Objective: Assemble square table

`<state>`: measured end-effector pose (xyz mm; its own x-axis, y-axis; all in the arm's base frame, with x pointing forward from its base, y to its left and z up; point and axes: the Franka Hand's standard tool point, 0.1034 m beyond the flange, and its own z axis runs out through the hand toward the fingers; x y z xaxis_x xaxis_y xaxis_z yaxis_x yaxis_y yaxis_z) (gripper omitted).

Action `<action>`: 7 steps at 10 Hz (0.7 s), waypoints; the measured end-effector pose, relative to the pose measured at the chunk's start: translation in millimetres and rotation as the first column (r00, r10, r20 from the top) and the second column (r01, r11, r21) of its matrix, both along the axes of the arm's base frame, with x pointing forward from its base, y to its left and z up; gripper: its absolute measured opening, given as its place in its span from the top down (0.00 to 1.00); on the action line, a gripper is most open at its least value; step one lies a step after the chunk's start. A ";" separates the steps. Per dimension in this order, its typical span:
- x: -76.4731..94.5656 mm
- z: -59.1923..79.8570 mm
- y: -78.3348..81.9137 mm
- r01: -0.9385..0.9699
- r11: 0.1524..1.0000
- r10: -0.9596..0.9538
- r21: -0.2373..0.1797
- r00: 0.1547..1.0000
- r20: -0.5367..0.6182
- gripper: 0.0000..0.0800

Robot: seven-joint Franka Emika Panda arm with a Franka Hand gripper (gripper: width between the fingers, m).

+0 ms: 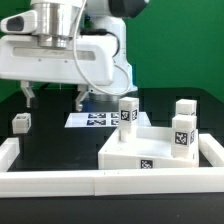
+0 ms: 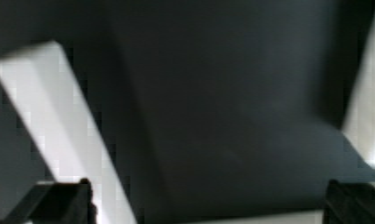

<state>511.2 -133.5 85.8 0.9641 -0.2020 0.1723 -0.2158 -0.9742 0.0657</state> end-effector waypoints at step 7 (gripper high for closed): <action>-52.9 -10.4 -84.7 -0.154 0.985 0.152 -0.082 0.988 -0.033 0.19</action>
Offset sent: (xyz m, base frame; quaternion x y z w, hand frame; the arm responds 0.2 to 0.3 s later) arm -0.0266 -0.0407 -0.0100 0.0191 0.0331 -0.0847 0.9957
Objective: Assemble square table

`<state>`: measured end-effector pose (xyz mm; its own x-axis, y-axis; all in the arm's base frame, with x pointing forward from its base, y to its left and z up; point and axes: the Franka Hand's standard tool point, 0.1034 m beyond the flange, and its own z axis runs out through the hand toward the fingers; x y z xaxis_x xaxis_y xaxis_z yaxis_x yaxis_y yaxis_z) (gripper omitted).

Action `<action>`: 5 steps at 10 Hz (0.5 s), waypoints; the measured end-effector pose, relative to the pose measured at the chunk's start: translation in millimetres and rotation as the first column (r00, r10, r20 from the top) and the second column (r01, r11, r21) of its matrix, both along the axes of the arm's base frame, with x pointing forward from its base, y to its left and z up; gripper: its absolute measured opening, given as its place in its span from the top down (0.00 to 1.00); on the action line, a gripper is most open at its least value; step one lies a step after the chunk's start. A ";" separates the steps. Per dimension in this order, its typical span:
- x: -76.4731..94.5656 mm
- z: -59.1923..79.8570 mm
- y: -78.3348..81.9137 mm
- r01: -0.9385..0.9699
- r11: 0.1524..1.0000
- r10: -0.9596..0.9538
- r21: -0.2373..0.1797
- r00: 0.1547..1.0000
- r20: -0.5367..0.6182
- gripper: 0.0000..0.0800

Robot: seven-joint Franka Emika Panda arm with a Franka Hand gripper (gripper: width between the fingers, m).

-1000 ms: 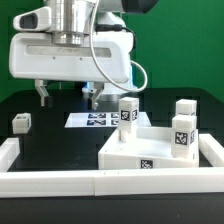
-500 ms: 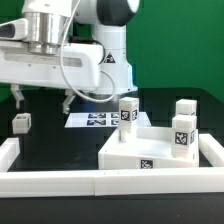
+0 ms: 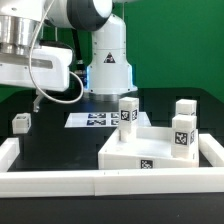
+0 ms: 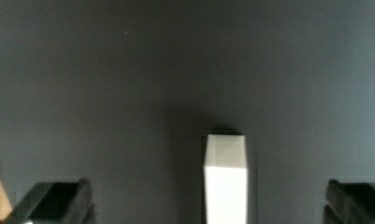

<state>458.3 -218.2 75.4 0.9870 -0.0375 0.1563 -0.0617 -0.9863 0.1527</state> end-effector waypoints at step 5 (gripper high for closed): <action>-20.2 6.5 -13.9 -0.118 0.988 0.127 0.098 0.988 -0.092 0.19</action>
Offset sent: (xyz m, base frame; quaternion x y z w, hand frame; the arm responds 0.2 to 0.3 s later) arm -0.0097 0.0024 0.0094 0.1363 -0.0299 -0.0595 0.9884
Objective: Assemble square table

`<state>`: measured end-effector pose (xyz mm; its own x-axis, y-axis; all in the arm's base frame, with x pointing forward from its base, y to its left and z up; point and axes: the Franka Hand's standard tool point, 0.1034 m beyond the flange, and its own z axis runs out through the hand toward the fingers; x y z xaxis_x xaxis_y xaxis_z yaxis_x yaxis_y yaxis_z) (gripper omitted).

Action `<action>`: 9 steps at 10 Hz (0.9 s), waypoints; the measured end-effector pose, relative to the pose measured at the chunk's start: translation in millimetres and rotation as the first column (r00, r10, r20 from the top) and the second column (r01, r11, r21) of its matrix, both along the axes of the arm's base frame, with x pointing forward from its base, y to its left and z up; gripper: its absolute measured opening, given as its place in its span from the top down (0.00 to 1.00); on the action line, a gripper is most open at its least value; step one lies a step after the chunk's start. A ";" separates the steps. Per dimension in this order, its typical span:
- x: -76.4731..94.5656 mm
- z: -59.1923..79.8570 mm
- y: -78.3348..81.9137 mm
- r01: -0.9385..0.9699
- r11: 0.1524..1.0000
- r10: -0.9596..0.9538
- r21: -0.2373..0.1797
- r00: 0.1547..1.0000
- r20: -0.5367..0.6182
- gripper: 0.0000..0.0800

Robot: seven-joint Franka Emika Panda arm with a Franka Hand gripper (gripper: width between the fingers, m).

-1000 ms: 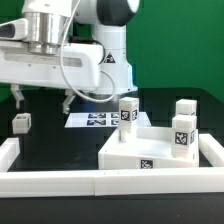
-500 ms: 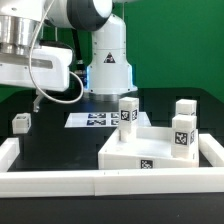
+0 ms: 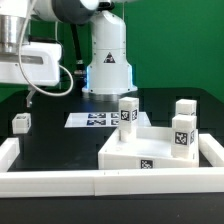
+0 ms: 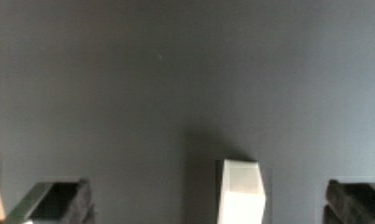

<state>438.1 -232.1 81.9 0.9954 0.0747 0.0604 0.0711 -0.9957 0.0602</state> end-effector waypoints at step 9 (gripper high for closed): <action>-27.1 -13.4 -7.8 0.040 0.996 -0.037 0.085 0.999 -0.040 0.19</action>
Offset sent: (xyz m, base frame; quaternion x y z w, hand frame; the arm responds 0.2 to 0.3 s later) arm -0.0093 0.0171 -0.0052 0.0553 -0.0111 0.0769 0.9954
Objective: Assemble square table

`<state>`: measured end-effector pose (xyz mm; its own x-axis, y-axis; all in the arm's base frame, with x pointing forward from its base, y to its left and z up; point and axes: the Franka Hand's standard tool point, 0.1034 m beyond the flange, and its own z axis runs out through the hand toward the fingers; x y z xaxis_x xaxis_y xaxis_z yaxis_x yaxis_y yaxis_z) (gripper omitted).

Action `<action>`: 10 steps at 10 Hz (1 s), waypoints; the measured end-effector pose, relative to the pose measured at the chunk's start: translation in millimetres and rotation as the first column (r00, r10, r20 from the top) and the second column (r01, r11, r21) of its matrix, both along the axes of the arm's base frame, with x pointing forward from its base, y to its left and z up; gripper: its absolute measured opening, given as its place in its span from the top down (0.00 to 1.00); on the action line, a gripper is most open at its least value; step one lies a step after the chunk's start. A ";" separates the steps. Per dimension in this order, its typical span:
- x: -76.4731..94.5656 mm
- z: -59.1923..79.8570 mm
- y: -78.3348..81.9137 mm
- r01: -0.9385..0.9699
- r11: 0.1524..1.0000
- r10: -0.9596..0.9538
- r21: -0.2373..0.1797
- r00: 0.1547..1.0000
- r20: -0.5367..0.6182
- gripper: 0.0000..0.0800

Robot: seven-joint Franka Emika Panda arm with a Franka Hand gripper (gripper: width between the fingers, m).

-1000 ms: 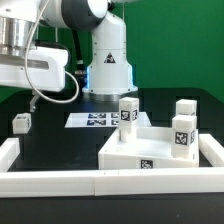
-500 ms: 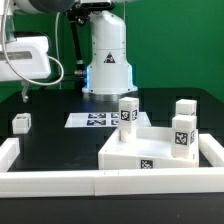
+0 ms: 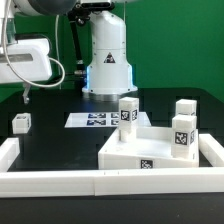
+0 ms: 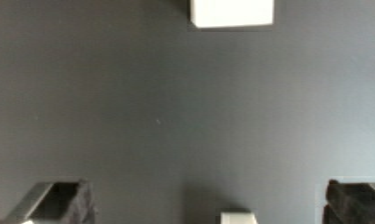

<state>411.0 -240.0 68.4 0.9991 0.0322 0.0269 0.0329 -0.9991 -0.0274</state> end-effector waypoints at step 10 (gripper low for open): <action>-34.5 -28.4 19.6 0.008 0.999 -0.001 0.042 0.985 -0.175 0.19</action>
Offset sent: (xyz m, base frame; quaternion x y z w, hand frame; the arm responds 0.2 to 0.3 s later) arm -0.0316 0.0092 -0.0133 0.0043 0.0045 0.0145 0.9999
